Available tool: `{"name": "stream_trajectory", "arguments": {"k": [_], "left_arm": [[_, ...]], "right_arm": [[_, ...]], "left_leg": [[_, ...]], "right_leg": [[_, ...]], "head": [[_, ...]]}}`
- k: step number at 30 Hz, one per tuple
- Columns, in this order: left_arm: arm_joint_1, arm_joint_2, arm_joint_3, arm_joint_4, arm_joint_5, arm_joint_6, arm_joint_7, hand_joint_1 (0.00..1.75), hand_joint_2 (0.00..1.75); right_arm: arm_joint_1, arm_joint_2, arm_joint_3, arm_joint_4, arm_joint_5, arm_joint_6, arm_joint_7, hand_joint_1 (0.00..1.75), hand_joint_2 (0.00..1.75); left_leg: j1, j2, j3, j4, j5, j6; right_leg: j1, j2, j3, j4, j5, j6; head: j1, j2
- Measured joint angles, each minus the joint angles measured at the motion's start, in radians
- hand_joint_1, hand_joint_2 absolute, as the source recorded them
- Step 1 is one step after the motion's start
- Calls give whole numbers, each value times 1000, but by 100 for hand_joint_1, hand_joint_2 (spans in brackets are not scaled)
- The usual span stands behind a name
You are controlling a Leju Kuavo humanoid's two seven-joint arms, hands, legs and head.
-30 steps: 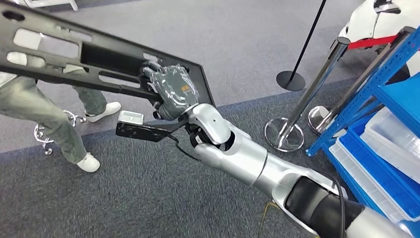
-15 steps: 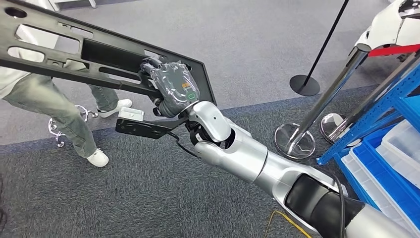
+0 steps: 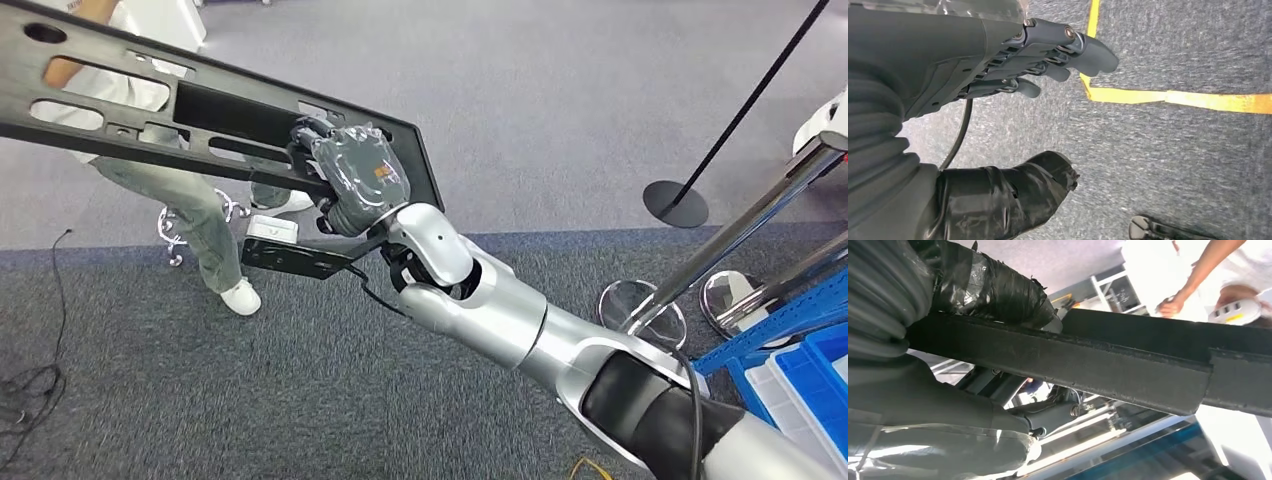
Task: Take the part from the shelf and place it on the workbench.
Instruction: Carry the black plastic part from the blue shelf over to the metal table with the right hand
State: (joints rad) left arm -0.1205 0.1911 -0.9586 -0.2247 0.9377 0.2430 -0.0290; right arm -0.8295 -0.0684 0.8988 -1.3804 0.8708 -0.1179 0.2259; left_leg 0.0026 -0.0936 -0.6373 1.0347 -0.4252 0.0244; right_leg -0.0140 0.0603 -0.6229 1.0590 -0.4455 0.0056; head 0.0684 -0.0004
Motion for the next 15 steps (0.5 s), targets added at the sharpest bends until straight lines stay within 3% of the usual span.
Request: {"name": "stream_trajectory", "arguments": {"k": [3,5,7,8,10,11,13,15], "left_arm": [[5,1,0,0,2,1,0,0,175],[7,1,0,0,3,1,0,0,175],[4,0,1,0,4,2,0,0,175],[3,0,1,0,5,1,0,0,175],[4,-1,1,0,5,1,0,0,175],[5,-1,1,0,5,1,0,0,175],[5,-1,1,0,5,1,0,0,175],[2,-1,1,0,5,1,-2,0,175]], "right_arm": [[0,-1,0,-3,1,0,1,175,175],[-2,-2,0,-5,2,1,2,175,175],[-4,-3,0,-9,4,3,2,175,175],[-4,-5,0,-10,5,5,2,175,175],[-4,-8,0,-11,5,9,2,175,175],[-4,-9,0,-12,5,10,2,175,175],[-4,-11,0,-16,6,11,2,175,175],[-7,-14,-1,-21,6,12,3,175,175]], "left_leg": [[7,-14,-9,2,1,-15],[6,19,-32,46,-25,-25],[7,64,-88,156,-75,-33],[8,75,-119,214,-95,-36],[9,84,-147,256,-90,-37],[9,88,-131,221,-63,-35],[3,118,-65,88,-3,-27],[-9,143,-21,1,18,-15]], "right_leg": [[4,-20,5,-8,2,-13],[2,-39,12,-17,4,-24],[4,-60,16,-20,3,-30],[6,-70,16,-20,2,-32],[7,-90,17,-19,-1,-33],[8,-100,19,-19,-3,-33],[10,-117,23,-20,-7,-29],[14,-132,26,-20,-12,-22]], "head": [[1,0],[-2,0],[-6,0],[-6,0],[-6,0],[-6,0],[-6,0],[-5,0]]}}
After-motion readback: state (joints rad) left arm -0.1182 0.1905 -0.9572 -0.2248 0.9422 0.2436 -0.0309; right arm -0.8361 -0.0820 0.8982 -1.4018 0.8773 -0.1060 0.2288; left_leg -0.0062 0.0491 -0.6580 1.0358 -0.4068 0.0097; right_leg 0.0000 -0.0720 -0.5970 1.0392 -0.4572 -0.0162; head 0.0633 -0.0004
